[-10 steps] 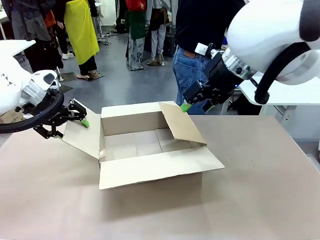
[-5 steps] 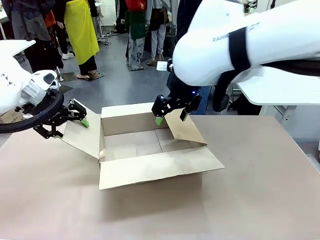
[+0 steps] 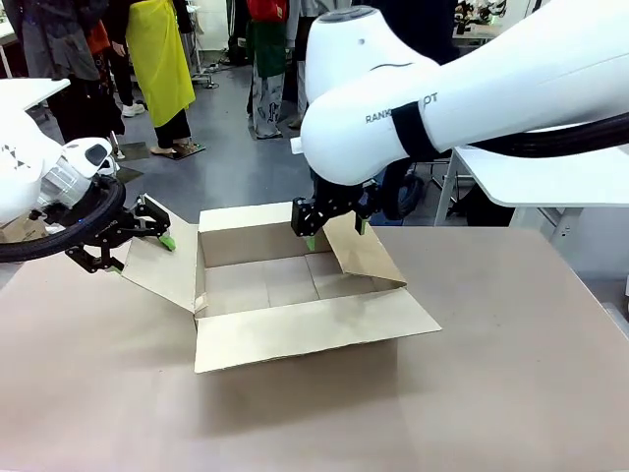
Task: Pack the gift set into the box.
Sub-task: Place both hands on the side flaps of the Package Box and spread them outward.
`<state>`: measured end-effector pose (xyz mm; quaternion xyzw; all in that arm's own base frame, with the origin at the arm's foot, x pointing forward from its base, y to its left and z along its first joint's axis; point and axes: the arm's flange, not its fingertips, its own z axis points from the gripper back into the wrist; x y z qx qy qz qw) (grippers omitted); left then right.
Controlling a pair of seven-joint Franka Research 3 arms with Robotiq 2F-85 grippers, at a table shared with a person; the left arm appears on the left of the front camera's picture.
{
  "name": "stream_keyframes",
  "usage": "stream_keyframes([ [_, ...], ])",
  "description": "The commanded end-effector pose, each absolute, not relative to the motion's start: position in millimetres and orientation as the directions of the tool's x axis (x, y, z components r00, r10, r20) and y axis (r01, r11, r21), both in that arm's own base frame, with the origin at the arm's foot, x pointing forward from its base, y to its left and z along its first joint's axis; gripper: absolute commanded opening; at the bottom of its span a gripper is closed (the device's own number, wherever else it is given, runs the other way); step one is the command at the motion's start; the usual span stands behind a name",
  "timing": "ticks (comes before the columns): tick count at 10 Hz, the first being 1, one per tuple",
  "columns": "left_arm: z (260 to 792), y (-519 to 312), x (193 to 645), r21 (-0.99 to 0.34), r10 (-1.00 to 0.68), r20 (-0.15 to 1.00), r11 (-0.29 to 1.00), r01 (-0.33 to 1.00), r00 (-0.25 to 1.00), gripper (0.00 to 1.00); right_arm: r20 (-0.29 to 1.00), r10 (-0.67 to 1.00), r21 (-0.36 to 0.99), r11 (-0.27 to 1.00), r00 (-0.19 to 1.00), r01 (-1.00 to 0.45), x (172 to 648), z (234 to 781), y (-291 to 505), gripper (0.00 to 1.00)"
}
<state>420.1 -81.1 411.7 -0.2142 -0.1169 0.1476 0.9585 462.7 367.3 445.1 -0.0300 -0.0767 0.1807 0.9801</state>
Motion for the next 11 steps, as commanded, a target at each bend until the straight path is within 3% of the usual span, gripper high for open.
stream_keyframes([
  [1, 412.6, -82.7, 419.7, -0.429, 0.341, 0.154, 0.868, -0.248, 0.927, 1.0, 0.227, 0.365, -0.043, 0.93, 0.903, -0.365, 469.5, 452.8, 367.9, 1.0],
  [2, 412.6, -82.7, 419.7, -0.429, 0.341, 0.154, 0.868, -0.248, 0.927, 1.0, 0.14, 0.359, -0.087, 0.933, 0.923, -0.35, 462.7, 445.1, 367.3, 1.0],
  [5, 412.6, -82.7, 419.7, -0.429, 0.341, 0.154, 0.868, -0.248, 0.927, 1.0, 0.125, 0.403, -0.137, 0.912, 0.906, -0.387, 470.6, 440.3, 384.3, 1.0],
  [8, 412.6, -82.7, 419.7, -0.429, 0.341, 0.154, 0.868, -0.248, 0.927, 1.0, 0.097, 0.34, -0.22, 0.924, 0.935, -0.313, 486.6, 409.1, 383.6, 1.0],
  [11, 412.6, -82.7, 419.7, -0.429, 0.341, 0.154, 0.868, -0.248, 0.927, 1.0, 0.144, 0.274, -0.289, 0.931, 0.951, -0.224, 482.5, 425.3, 362.1, 1.0],
])
